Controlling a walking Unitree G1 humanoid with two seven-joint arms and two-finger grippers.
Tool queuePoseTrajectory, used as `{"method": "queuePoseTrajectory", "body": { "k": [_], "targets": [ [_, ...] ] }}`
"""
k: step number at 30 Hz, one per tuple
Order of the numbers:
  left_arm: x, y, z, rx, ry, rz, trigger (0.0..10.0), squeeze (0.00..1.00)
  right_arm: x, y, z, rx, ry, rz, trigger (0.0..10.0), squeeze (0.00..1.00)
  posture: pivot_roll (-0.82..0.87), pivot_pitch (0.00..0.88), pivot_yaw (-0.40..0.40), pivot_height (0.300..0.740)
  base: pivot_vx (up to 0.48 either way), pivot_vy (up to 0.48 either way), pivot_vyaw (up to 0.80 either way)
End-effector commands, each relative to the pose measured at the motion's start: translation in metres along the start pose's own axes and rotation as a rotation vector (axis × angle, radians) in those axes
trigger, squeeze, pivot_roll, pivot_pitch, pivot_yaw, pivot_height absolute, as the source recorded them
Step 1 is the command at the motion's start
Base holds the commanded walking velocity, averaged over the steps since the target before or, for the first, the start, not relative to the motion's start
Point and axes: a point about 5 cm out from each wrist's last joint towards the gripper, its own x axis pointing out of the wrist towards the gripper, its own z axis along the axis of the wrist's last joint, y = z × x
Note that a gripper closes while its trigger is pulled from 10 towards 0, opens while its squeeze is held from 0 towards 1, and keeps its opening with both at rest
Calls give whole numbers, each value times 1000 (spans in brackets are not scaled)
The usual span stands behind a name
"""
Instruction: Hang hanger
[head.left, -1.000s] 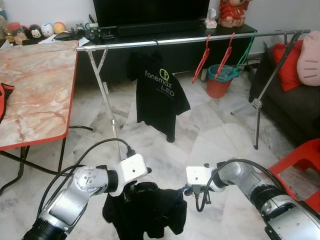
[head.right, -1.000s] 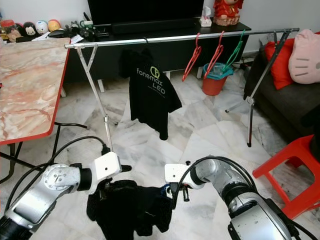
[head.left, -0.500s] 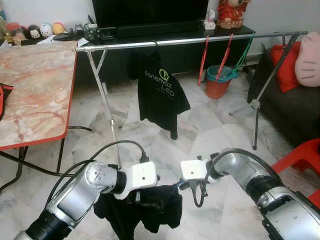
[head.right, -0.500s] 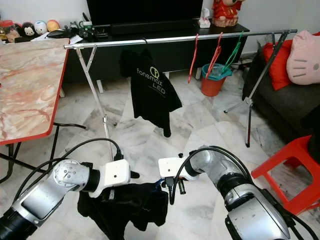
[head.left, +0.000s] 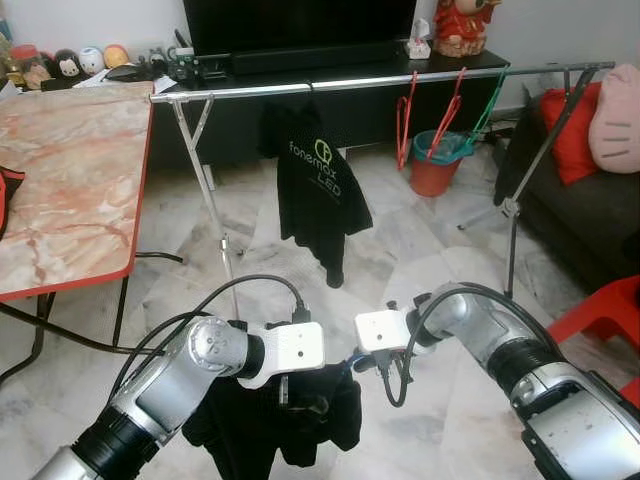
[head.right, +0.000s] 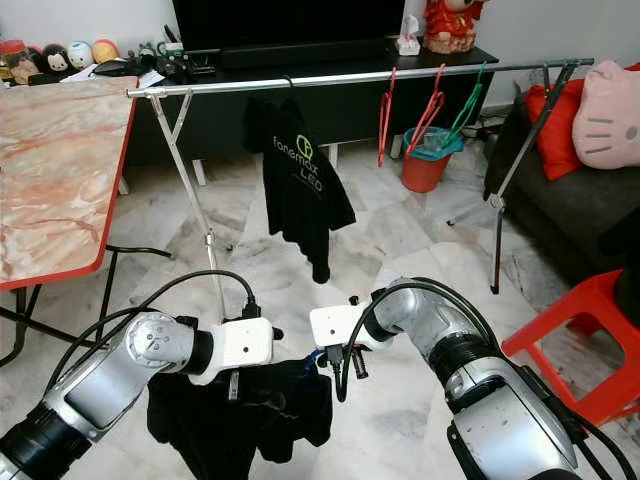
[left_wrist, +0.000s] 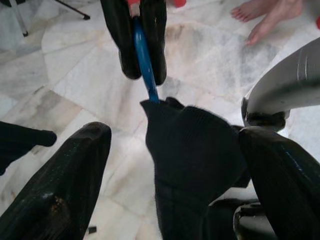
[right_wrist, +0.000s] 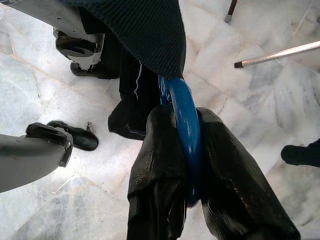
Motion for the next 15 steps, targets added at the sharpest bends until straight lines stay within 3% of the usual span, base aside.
{"method": "queuePoseTrajectory", "body": {
  "k": [1, 5, 8, 9, 11, 14, 15],
  "targets": [
    [2, 2, 0, 36, 29, 1, 10000, 0, -9, -13, 16, -54, -45, -40, 0, 0, 23, 0, -32, 740, 0, 0, 0],
    [7, 6, -2, 13, 47, 41, 10000, 0, -12, -14, 18, -67, -49, -40, 0, 0, 23, 0, -32, 740, 0, 0, 0],
    [11, 9, -7, -51, 59, 91, 10000, 0, -13, -15, 20, -78, -54, -51, 0, 0, 22, 0, -30, 740, 0, 0, 0],
    [14, 10, -8, -117, 31, 113, 10000, 0, -12, -14, 23, -90, -58, -52, 0, 0, 20, 0, -29, 740, 0, 0, 0],
    [15, 10, -9, -169, 8, 125, 10000, 0, -11, -13, 24, -97, -63, -49, 0, 0, 20, 0, -29, 740, 0, 0, 0],
    [15, 11, -10, -187, 9, 134, 10000, 0, -11, -12, 25, -99, -66, -50, 0, 0, 20, 0, -29, 740, 0, 0, 0],
    [15, 11, -11, -190, 14, 137, 7608, 0, -11, -12, 26, -101, -69, -50, 0, 0, 20, 0, -29, 740, 0, 0, 0]
  ]
}}
